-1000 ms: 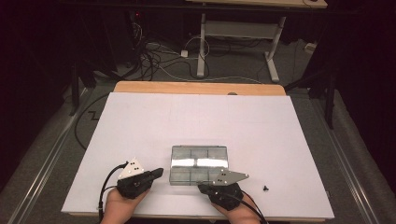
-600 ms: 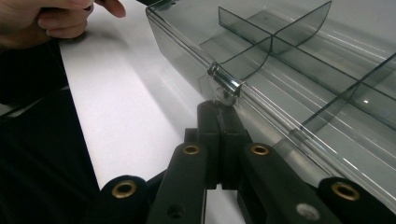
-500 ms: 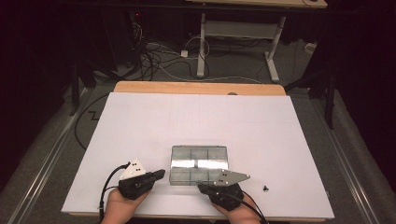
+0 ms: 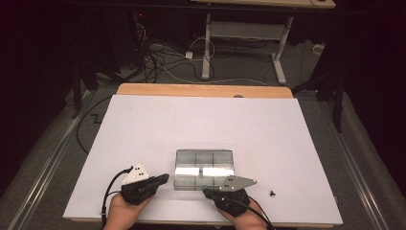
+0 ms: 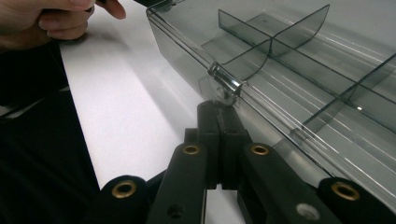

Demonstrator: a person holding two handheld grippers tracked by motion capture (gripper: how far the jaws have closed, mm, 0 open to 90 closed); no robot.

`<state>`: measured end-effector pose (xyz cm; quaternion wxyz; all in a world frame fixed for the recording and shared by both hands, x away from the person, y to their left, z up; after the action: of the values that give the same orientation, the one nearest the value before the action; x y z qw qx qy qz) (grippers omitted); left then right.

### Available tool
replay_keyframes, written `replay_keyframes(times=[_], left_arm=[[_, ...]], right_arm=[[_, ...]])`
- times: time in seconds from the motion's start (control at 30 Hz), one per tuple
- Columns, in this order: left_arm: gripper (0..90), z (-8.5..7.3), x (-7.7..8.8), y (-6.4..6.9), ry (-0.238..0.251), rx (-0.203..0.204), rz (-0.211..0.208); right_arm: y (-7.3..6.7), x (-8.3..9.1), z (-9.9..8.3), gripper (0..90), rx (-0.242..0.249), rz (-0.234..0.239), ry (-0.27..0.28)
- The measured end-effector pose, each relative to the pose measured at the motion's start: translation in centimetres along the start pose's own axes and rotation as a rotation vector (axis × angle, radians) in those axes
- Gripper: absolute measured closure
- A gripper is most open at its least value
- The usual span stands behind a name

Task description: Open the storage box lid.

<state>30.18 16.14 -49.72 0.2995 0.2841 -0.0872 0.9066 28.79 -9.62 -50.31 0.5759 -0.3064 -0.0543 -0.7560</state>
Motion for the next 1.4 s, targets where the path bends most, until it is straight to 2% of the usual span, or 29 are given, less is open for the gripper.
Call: replay_keyframes(times=[0.47,0.57,0.67,0.87,1.4], left_arm=[[86.5,0.0,0.01,-0.04,0.0,0.002,0.001],[86.5,-0.01,-0.01,-0.05,-0.001,0.003,0.001],[86.5,-0.01,-0.02,-0.03,0.0,0.003,0.001],[86.5,0.0,0.01,-0.07,0.0,0.005,0.002],[86.6,0.16,0.14,0.09,0.008,0.002,-0.007]], right_arm=[[-0.03,0.01,0.03,90.0,-0.002,0.0,0.007],[-0.08,0.17,0.19,90.0,-0.013,0.018,0.028],[-0.12,0.1,0.15,90.0,-0.004,0.005,0.021],[-0.14,0.12,0.16,90.0,-0.005,0.009,0.022],[-0.43,0.51,0.69,90.0,0.015,0.004,0.052]])
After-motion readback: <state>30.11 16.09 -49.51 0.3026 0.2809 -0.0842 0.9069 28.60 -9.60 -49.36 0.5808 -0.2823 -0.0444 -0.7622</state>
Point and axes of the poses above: each handheld gripper's, and its own axes: x roughly backward along the jaws, z roughly out of its top, y roughly to its right, the point moved 4 cm from there along -x, roughly forward along the jaws, and after that the axes turned 15 degrees about z, right-handed, at the moved point
